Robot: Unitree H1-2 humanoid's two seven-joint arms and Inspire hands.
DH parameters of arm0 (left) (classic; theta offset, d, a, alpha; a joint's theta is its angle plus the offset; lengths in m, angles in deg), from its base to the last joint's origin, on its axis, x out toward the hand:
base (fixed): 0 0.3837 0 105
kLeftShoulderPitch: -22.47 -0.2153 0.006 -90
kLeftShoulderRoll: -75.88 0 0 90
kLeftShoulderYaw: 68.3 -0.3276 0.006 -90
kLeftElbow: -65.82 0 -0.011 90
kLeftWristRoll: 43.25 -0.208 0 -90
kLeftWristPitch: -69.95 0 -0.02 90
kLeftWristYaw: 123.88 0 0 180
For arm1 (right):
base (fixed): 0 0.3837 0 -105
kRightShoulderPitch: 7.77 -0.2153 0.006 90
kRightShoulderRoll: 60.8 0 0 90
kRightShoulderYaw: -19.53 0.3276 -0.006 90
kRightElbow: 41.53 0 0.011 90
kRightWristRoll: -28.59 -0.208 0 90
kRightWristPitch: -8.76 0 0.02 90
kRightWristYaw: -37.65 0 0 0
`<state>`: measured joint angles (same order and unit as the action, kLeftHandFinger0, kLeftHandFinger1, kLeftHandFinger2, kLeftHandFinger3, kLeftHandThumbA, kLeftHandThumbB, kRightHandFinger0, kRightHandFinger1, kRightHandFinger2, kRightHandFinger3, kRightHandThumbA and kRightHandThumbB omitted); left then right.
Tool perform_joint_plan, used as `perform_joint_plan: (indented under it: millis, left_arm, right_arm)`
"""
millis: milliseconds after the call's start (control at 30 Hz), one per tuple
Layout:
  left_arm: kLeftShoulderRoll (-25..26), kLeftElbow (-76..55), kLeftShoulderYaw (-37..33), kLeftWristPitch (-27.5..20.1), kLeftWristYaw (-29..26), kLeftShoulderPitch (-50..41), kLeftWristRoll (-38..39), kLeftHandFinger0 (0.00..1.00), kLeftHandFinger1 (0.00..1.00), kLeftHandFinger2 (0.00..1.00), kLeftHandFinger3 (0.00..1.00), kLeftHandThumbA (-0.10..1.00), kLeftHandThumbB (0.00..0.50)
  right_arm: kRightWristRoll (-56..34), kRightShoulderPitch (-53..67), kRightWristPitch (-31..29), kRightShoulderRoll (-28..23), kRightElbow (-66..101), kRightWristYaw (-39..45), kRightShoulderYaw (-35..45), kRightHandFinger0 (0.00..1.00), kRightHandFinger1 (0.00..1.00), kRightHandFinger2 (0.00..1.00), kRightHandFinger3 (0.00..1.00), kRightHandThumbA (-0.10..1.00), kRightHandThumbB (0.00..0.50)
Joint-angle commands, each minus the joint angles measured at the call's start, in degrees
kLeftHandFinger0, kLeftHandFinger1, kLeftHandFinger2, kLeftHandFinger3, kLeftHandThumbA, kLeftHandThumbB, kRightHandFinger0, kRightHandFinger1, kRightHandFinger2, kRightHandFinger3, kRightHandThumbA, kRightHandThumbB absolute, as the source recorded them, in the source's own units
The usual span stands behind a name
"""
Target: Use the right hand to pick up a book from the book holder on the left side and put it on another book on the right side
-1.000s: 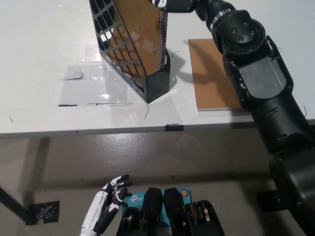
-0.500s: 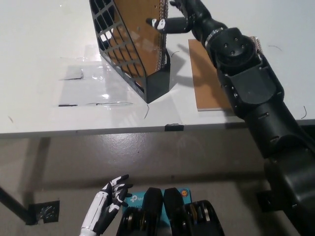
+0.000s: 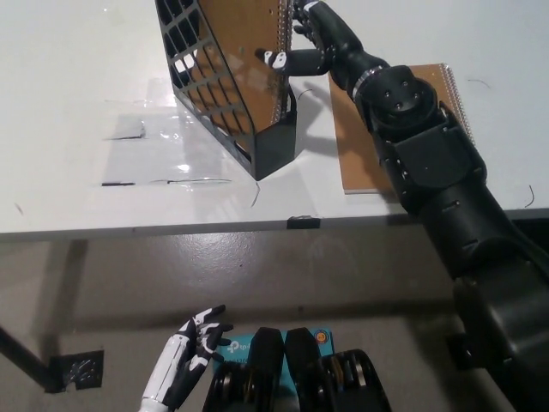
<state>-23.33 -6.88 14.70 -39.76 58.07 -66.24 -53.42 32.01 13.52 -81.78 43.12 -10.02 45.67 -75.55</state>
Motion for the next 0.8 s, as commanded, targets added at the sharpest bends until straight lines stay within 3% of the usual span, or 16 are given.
perform_joint_plan:
  millis: [0, 100, 133, 167, 200, 233, 267, 333, 500, 767]
  left_arm:
    - [0.5, -2.0, -0.4, -0.7, 0.9, 0.4, 0.3, 0.52, 0.62, 0.68, 0.83, 0.89, 0.138]
    - [0.4, -1.9, -0.4, -0.9, 0.8, 0.3, 0.4, 0.51, 0.61, 0.67, 0.82, 0.88, 0.141]
    - [0.5, -1.6, -0.5, -1.4, 0.6, 0.3, 0.0, 0.51, 0.61, 0.66, 0.82, 0.88, 0.134]
    - [0.5, -2.1, -0.6, -0.8, 0.7, 0.1, -0.2, 0.51, 0.6, 0.66, 0.82, 0.89, 0.138]
    - [0.5, -2.2, -0.6, -0.9, 0.7, 0.2, -0.2, 0.51, 0.6, 0.66, 0.82, 0.88, 0.137]
    - [0.6, -2.0, -0.6, -1.0, 0.6, 0.5, -0.4, 0.51, 0.6, 0.65, 0.82, 0.88, 0.14]
    - [0.6, -2.0, -0.6, -1.0, 0.5, 0.6, -0.5, 0.51, 0.59, 0.65, 0.82, 0.88, 0.141]
    - [0.8, -1.6, -0.8, -1.9, 0.6, 0.7, -0.6, 0.5, 0.59, 0.65, 0.82, 0.89, 0.138]
    - [0.8, -1.7, -0.8, -1.7, 0.8, 0.8, 0.0, 0.49, 0.58, 0.64, 0.81, 0.88, 0.147]
    - [0.8, -2.1, -0.8, -1.3, 0.7, 0.6, -0.1, 0.49, 0.56, 0.62, 0.8, 0.87, 0.135]
  right_arm:
    - [-1.3, -3.5, -2.7, 0.6, 1.8, 0.3, 1.0, 1.0, 1.0, 1.0, 1.0, 0.69, 0.5]
    - [-0.3, -3.5, -3.0, 1.1, 1.9, -3.0, 1.4, 1.0, 1.0, 1.0, 1.0, 0.64, 0.5]
    - [-0.4, -4.2, -4.4, 1.5, -0.2, -4.9, 2.1, 0.68, 0.63, 0.7, 0.69, 0.57, 0.498]
    - [-0.1, -4.2, -6.2, 1.7, -0.8, -6.3, 2.3, 0.14, 0.26, 0.4, 0.39, 0.51, 0.481]
    - [0.8, -4.0, -8.6, 1.9, -1.0, -8.4, 2.1, 0.03, 0.15, 0.28, 0.25, 0.45, 0.411]
    - [1.2, -4.1, -9.7, 2.1, -1.0, -10.1, 2.2, 0.0, 0.11, 0.32, 0.21, 0.34, 0.369]
    - [1.3, -4.2, -9.9, 2.2, -1.0, -10.7, 2.2, 0.0, 0.13, 0.39, 0.23, 0.33, 0.352]
    - [0.8, -3.8, -9.4, 2.9, 1.5, -12.1, 3.1, 0.0, 0.27, 0.57, 0.41, 0.23, 0.277]
    - [1.9, -3.3, -6.5, 3.3, 5.9, -13.6, 2.5, 0.0, 0.27, 0.56, 0.47, 0.26, 0.257]
    - [2.9, -2.4, -4.4, 3.9, 8.9, -15.1, 2.6, 0.0, 0.31, 0.64, 0.56, 0.17, 0.204]
